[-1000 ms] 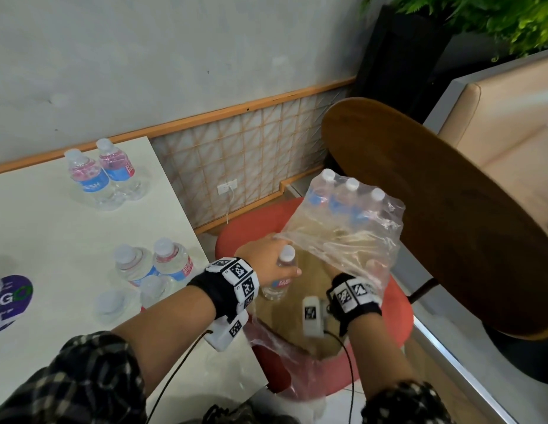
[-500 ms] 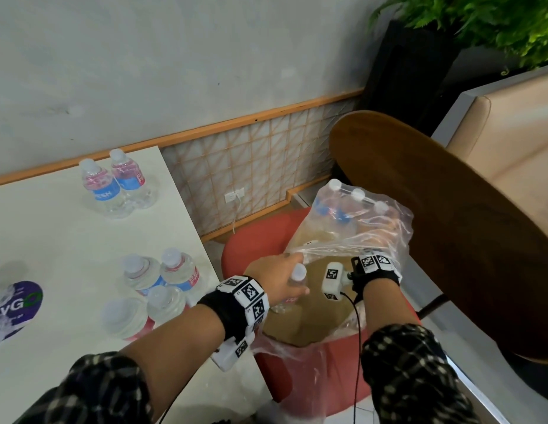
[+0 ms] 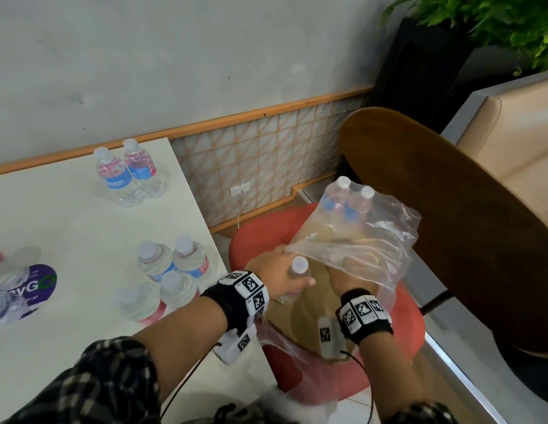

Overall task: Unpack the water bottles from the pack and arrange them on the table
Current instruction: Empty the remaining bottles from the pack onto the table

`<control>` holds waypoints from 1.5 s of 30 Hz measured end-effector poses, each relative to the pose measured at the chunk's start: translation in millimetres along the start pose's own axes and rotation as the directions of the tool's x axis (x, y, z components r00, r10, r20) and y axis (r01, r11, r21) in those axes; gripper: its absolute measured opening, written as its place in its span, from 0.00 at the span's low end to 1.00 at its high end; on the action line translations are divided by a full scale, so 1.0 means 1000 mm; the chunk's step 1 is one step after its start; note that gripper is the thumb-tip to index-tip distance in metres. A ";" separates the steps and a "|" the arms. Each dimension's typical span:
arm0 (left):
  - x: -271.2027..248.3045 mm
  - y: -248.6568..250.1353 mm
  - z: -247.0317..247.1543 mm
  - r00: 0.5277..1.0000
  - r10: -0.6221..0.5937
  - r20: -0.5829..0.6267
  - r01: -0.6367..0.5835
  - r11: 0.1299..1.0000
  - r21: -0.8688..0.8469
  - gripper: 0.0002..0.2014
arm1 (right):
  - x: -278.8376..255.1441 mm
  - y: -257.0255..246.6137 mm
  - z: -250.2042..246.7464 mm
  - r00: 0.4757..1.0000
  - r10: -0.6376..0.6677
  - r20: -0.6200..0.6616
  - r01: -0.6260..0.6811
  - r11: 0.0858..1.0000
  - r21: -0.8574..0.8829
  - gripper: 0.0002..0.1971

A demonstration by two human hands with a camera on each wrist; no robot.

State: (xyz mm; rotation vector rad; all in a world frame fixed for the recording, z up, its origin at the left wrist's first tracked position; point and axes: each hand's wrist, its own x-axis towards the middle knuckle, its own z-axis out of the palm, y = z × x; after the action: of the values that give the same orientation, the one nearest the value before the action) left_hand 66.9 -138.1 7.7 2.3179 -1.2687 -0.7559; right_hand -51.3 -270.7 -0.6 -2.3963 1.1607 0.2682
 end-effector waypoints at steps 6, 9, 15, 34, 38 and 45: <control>-0.042 -0.007 -0.013 0.995 0.022 -0.095 -0.025 0.999 -0.023 0.25 | -0.020 -0.007 0.024 0.980 -0.120 -0.161 0.178 0.891 0.418 0.09; -0.073 -0.022 -0.023 0.985 0.030 -0.169 -0.037 0.999 -0.039 0.23 | -0.044 -0.022 0.012 0.983 -0.127 -0.131 0.180 0.802 0.569 0.08; -0.135 -0.053 -0.050 0.999 -0.018 -0.030 0.021 0.997 0.077 0.26 | -0.097 -0.078 0.021 0.919 -0.392 -0.040 0.312 0.662 0.682 0.09; -0.195 -0.106 -0.054 0.946 0.139 -0.293 0.005 0.898 0.441 0.25 | -0.124 -0.150 0.092 0.856 -0.493 0.153 0.273 0.684 0.676 0.21; -0.186 -0.112 -0.049 0.975 0.073 -0.212 0.027 0.899 0.437 0.30 | -0.093 -0.112 0.056 0.899 -0.362 0.247 0.192 0.832 0.521 0.17; -0.188 -0.116 -0.037 0.910 0.143 -0.388 -0.002 0.940 0.341 0.25 | -0.022 -0.038 -0.012 0.965 0.030 0.262 -0.100 0.961 0.259 0.22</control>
State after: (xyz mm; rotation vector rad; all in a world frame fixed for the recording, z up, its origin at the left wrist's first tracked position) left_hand 80.7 85.2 21.4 2.4910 -1.3539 -0.0101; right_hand -36.2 -241.2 30.4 -2.0209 1.0819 0.4008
